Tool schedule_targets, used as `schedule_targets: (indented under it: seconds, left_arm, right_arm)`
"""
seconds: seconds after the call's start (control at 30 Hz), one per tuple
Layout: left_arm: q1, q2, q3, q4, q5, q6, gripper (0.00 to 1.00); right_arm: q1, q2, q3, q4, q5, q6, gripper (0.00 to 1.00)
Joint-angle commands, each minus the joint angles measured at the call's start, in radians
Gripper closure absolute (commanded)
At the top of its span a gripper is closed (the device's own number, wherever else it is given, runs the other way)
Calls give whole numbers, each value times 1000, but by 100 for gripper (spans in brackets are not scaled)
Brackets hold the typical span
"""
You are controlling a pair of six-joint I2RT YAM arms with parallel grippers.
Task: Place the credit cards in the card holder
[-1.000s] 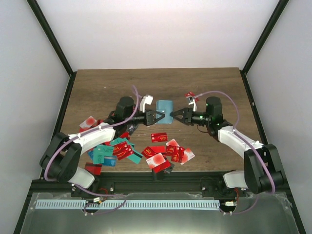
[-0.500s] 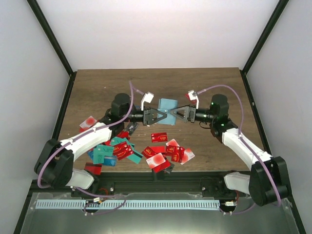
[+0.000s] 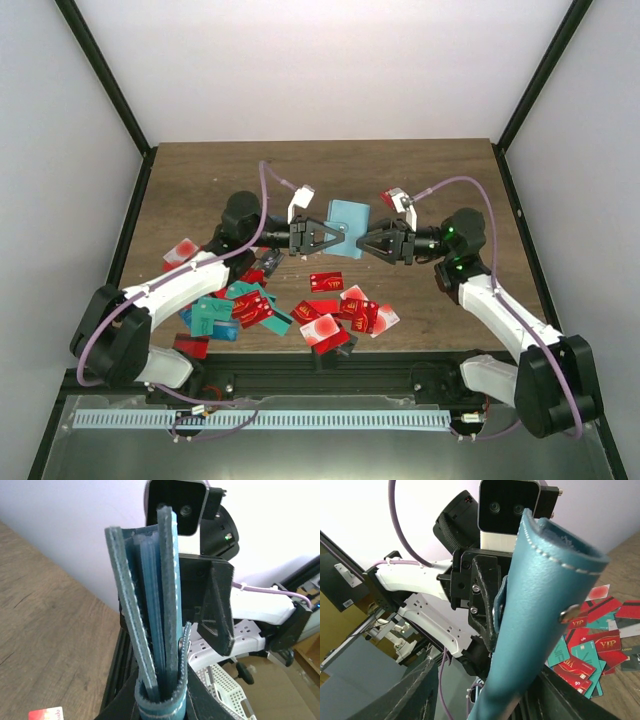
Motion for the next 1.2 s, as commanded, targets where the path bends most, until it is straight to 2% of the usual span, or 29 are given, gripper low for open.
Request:
schedule_targets:
  seconds: [0.0, 0.17, 0.37, 0.43, 0.47, 0.5, 0.57, 0.63, 0.7, 0.83, 0.9, 1.0, 1.03, 1.17]
  left_arm:
    - [-7, 4, -20, 134, 45, -62, 96]
    - [-20, 16, -32, 231, 96, -120, 96]
    - [-39, 21, -30, 250, 116, -124, 96]
    - [-41, 20, -31, 248, 118, -120, 93]
    - [-41, 18, -31, 234, 116, -114, 89]
    - [-38, 13, -25, 197, 109, -86, 79]
    - [-38, -11, 0, 18, 65, 33, 62]
    - [-38, -53, 28, -177, -41, 184, 45]
    - [-38, -99, 40, -313, -132, 282, 34]
    - [-38, -188, 56, -518, -389, 419, 21]
    - [-38, -226, 54, -593, -557, 457, 18]
    - [-37, -279, 37, -655, -766, 476, 5]
    - [-36, -293, 27, -653, -802, 485, 1]
    - [-37, -327, -40, -584, -864, 466, 0]
  right_arm:
    - [5, -19, -4, 137, -52, 81, 52]
    - [6, -8, -9, 201, -59, 125, 61]
    - [5, 12, -12, 237, -59, 152, 85]
    - [6, 14, -9, 214, -57, 143, 96]
    - [5, 12, -3, 176, -54, 126, 99]
    - [5, 5, 7, 113, -44, 97, 99]
    - [6, -19, 40, -87, -4, -22, 99]
    - [6, -52, 78, -301, 71, -170, 99]
    - [5, -79, 110, -447, 135, -250, 99]
    - [5, -114, 146, -645, 290, -336, 99]
    - [5, -124, 146, -702, 360, -352, 99]
    - [5, -124, 139, -744, 425, -349, 99]
    - [5, -118, 139, -750, 437, -347, 99]
    - [6, -80, 149, -790, 477, -348, 99]
